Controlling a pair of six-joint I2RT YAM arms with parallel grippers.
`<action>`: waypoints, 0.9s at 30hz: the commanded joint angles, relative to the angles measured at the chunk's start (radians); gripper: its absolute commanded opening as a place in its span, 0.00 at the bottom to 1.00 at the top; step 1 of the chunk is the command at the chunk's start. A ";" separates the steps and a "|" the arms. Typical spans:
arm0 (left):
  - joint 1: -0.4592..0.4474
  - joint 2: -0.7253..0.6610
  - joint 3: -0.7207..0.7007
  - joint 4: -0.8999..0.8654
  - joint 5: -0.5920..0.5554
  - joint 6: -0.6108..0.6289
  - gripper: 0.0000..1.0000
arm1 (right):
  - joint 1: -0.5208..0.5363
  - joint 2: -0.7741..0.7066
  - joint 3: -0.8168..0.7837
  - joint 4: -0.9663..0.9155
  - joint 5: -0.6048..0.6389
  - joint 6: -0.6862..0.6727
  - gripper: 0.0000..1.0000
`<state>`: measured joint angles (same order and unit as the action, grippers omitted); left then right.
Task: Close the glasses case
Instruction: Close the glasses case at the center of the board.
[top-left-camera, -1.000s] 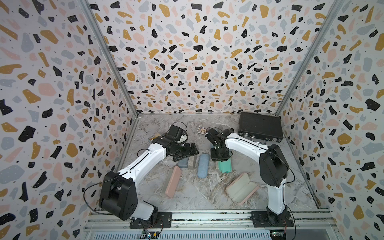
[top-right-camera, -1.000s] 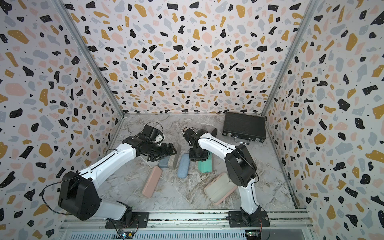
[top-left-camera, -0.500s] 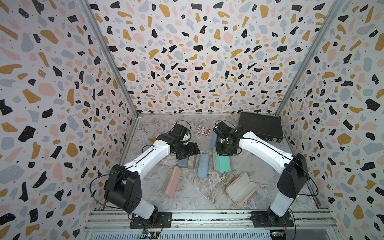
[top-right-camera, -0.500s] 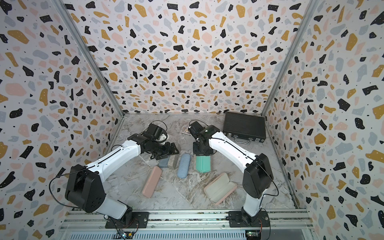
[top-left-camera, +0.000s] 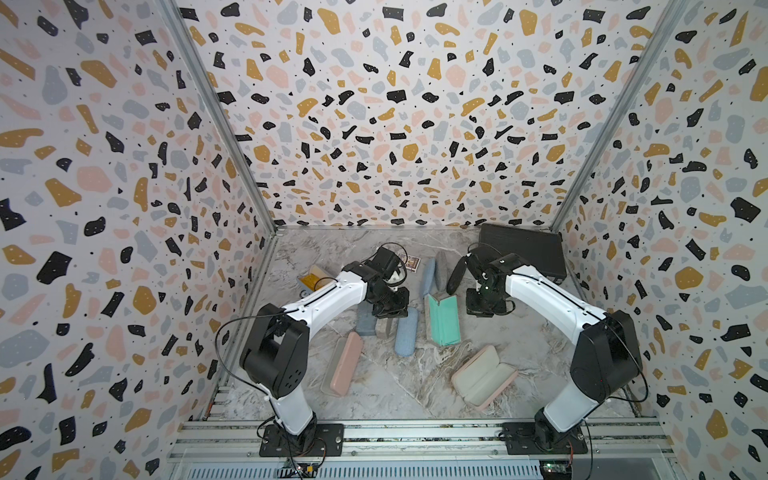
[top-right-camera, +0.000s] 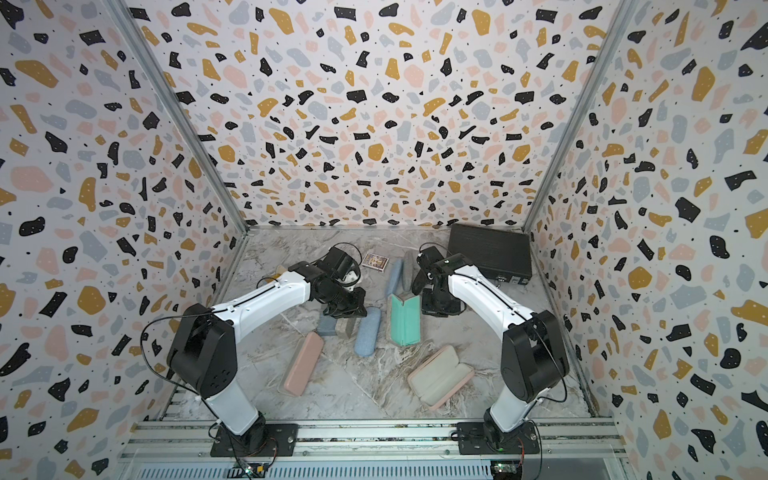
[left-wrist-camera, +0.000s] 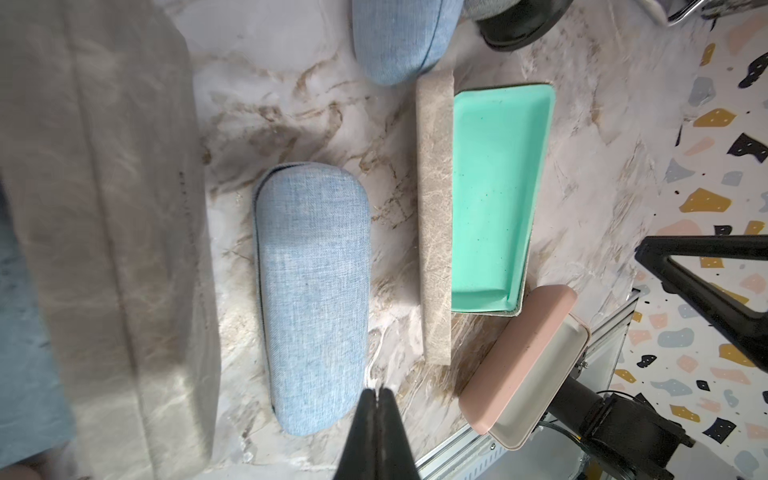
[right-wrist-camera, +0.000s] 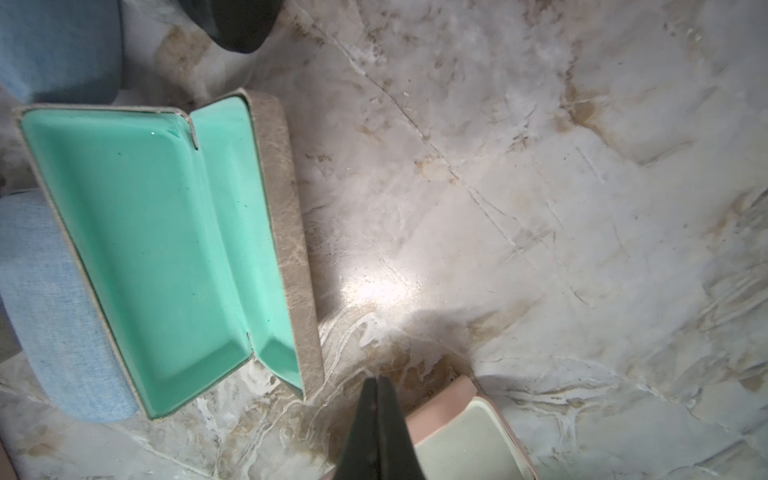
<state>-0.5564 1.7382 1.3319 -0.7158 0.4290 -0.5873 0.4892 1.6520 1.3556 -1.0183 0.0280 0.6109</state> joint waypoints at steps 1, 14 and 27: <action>-0.013 0.035 0.054 -0.038 -0.002 0.019 0.00 | -0.030 -0.041 -0.017 0.032 -0.065 -0.037 0.00; -0.052 0.195 0.170 -0.146 -0.071 0.042 0.00 | -0.054 0.085 -0.026 0.086 -0.145 -0.078 0.00; -0.093 0.305 0.269 -0.177 -0.078 0.047 0.00 | -0.054 0.156 -0.032 0.110 -0.149 -0.092 0.00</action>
<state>-0.6399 2.0266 1.5661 -0.8658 0.3588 -0.5606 0.4377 1.8080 1.3300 -0.9028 -0.1204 0.5301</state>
